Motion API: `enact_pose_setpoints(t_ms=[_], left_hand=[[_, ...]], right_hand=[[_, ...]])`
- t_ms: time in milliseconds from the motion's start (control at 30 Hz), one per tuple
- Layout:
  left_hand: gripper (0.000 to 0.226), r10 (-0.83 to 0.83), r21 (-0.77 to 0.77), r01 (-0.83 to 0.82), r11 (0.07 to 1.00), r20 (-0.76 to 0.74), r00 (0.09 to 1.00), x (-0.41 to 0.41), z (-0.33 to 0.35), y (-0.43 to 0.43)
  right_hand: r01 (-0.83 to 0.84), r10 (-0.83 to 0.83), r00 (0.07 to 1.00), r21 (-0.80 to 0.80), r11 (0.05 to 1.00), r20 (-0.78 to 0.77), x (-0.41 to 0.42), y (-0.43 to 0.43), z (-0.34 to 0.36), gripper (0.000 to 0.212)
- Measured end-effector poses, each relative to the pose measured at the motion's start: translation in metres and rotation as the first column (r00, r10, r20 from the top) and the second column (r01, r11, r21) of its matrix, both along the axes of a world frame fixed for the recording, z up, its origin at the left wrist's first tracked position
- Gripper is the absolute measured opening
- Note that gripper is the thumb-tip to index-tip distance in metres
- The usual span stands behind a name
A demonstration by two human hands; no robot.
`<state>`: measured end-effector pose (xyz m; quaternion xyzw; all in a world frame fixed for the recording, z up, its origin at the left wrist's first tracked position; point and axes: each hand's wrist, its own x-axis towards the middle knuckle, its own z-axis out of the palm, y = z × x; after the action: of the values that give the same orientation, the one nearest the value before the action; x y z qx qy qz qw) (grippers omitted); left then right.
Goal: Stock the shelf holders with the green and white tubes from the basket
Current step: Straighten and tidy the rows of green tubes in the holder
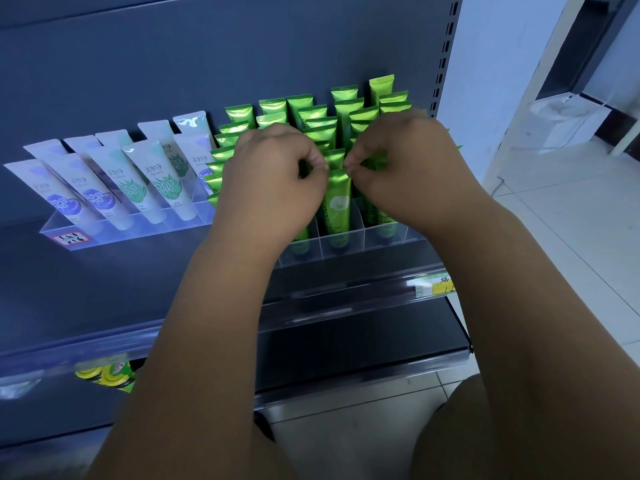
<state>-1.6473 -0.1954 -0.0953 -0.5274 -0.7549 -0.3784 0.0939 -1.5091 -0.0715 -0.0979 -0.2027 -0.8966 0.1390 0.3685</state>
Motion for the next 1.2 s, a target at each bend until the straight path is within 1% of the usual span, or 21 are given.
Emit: enact_pose_setpoints(t_ms=[100,167,233,400,533,767,933,1033,1200], left_hand=[[0.012,0.027,0.026,-0.027,0.999,0.015,1.000,-0.001,-0.001,0.002],[0.014,0.048,0.044,-0.049,0.998,0.024,0.999,-0.004,0.000,0.003],[0.015,0.063,0.060,-0.065,0.996,0.035,0.997,-0.009,-0.001,0.004],[0.015,0.098,0.050,-0.101,0.994,0.053,0.994,-0.012,0.000,0.011],[0.012,0.105,0.021,-0.105,0.994,0.020,0.994,-0.015,-0.002,0.017],[0.010,0.116,0.004,-0.116,0.993,0.024,0.993,-0.019,-0.003,0.020],[0.013,0.132,0.004,-0.132,0.991,0.019,0.991,-0.020,-0.002,0.021],[0.012,0.128,0.003,-0.129,0.992,0.032,0.991,-0.023,0.001,0.022],[0.007,0.123,-0.031,-0.121,0.992,0.078,0.989,-0.024,0.001,0.023]], right_hand=[[0.045,-0.047,0.996,-0.022,0.999,-0.070,-0.001,-0.001,0.001,0.013],[0.105,-0.115,0.985,-0.087,0.991,-0.127,-0.003,0.000,0.003,0.012],[0.138,-0.159,0.977,-0.148,0.979,-0.142,-0.005,0.002,0.004,0.012],[0.119,-0.134,0.985,-0.136,0.984,-0.107,-0.012,0.009,0.002,0.012],[0.093,-0.106,0.990,-0.136,0.986,-0.092,-0.014,0.018,0.003,0.011],[0.063,-0.066,0.997,-0.103,0.993,-0.032,-0.019,0.029,0.004,0.012],[0.093,-0.088,0.995,-0.106,0.990,0.046,-0.021,0.031,0.006,0.010],[0.134,-0.127,0.985,-0.049,0.990,0.112,-0.022,0.031,0.007,0.011],[0.147,-0.141,0.983,-0.044,0.988,0.120,-0.020,0.025,0.008,0.010]])
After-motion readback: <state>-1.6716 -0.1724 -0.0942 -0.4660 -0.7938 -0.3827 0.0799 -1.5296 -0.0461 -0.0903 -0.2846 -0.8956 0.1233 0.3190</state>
